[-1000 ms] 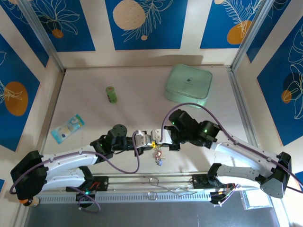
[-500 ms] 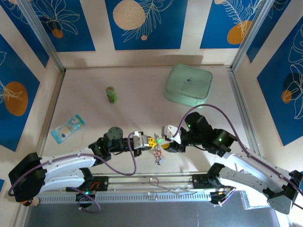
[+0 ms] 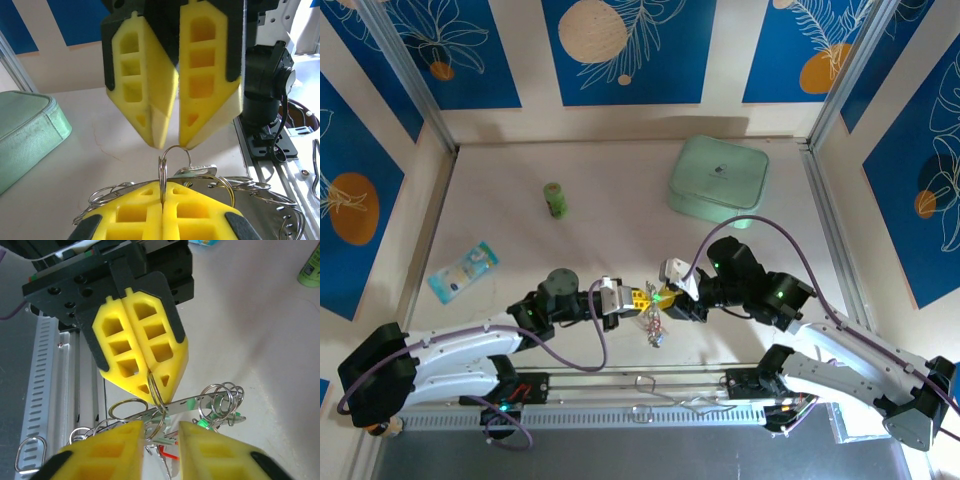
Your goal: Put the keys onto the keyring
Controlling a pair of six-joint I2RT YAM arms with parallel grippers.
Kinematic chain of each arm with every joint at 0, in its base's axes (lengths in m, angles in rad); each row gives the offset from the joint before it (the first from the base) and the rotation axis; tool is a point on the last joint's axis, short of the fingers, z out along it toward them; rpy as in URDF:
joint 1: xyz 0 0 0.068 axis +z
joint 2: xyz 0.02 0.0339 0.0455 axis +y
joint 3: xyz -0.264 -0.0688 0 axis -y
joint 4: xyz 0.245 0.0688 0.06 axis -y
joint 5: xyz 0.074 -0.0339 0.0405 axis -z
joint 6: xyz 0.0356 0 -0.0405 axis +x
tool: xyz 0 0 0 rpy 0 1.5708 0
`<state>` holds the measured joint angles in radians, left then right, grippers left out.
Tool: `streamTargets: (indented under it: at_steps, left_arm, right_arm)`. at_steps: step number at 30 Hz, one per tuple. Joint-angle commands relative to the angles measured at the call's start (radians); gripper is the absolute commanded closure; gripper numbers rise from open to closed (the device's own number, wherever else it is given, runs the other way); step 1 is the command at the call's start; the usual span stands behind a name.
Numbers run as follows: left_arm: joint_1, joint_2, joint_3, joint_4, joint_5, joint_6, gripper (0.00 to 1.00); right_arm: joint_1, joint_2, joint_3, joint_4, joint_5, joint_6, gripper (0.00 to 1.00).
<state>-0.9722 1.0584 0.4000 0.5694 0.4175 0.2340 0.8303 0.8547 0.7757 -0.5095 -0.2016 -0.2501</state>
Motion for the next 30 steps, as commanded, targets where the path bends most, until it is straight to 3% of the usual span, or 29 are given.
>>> streamTargets:
  at_steps: [1, 5, 11, 20, 21, 24, 27, 30]
  left_arm:
    - [-0.006, -0.012, 0.008, 0.079, 0.018, -0.005, 1.0]
    - [-0.006, -0.014, 0.005, 0.103, 0.035, -0.011, 1.0]
    - [-0.006, -0.001, 0.005, 0.135, 0.065, -0.014, 1.0]
    - [-0.006, 0.019, -0.003, 0.201, 0.085, -0.022, 1.0]
    - [-0.006, 0.018, -0.004, 0.196, 0.081, -0.019, 1.0]
    - [-0.006, 0.012, -0.007, 0.178, 0.059, -0.012, 1.0]
    - [-0.006, 0.008, -0.009, 0.172, 0.034, -0.008, 1.0]
    - [-0.007, 0.005, -0.009, 0.169, 0.012, -0.006, 1.0]
  right_arm:
    - [-0.008, 0.008, -0.019, -0.012, -0.001, 0.035, 0.84]
    - [-0.011, 0.021, -0.031, 0.0, -0.003, 0.055, 0.94]
    - [-0.013, 0.037, -0.046, 0.032, -0.07, 0.086, 1.0]
    - [-0.024, 0.035, -0.069, 0.029, -0.076, 0.089, 1.0]
    - [-0.029, 0.023, -0.069, 0.026, -0.066, 0.083, 0.99]
    - [-0.046, -0.034, -0.074, 0.019, 0.023, 0.059, 0.8]
    - [-0.048, -0.091, -0.075, -0.006, 0.112, 0.001, 0.71]
    - [-0.049, -0.134, -0.068, -0.037, 0.079, -0.042, 0.64]
